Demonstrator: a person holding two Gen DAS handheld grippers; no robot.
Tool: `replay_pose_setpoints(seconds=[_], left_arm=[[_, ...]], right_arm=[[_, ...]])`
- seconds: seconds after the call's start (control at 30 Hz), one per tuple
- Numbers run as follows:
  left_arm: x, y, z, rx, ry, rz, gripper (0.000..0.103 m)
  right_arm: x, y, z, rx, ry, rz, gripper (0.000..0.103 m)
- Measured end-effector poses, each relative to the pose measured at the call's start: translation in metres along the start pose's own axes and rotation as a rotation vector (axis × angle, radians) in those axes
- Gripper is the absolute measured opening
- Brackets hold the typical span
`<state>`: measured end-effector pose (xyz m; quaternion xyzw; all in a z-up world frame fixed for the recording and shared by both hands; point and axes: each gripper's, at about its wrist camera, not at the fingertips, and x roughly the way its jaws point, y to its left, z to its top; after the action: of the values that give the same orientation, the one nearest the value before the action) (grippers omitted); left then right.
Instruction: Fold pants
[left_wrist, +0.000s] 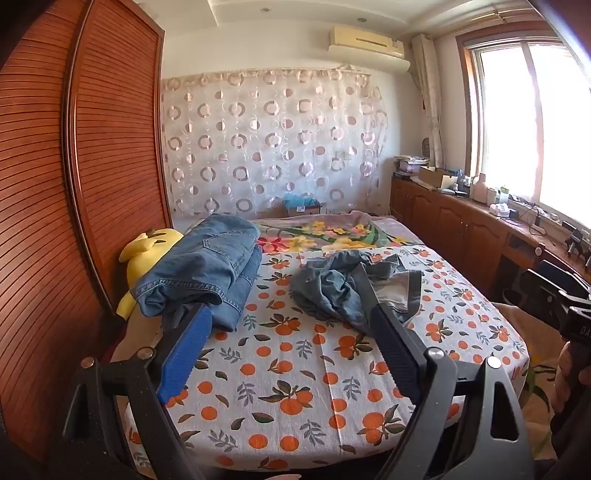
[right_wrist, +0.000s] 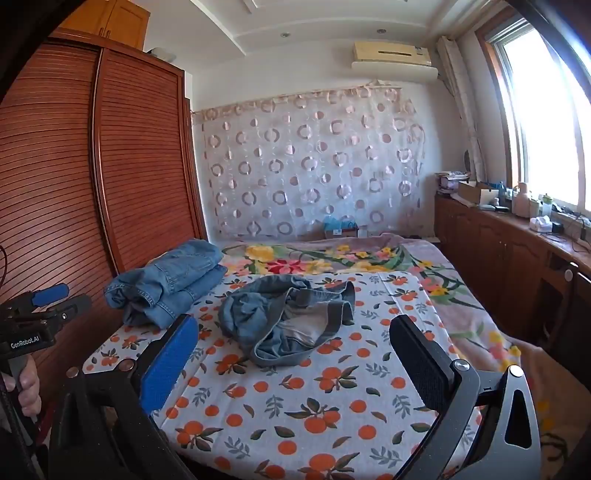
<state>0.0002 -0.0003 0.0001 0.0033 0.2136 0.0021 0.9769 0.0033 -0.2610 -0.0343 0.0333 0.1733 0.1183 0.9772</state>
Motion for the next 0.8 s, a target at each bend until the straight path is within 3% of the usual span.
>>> replay_pose_setpoints(seconds=[0.8], left_arm=[[-0.0003,0.0009,0.0003,-0.002,0.003,0.0,0.088]], right_arm=[[-0.0009,0.0009,0.0006,-0.001,0.015,-0.004,0.103]])
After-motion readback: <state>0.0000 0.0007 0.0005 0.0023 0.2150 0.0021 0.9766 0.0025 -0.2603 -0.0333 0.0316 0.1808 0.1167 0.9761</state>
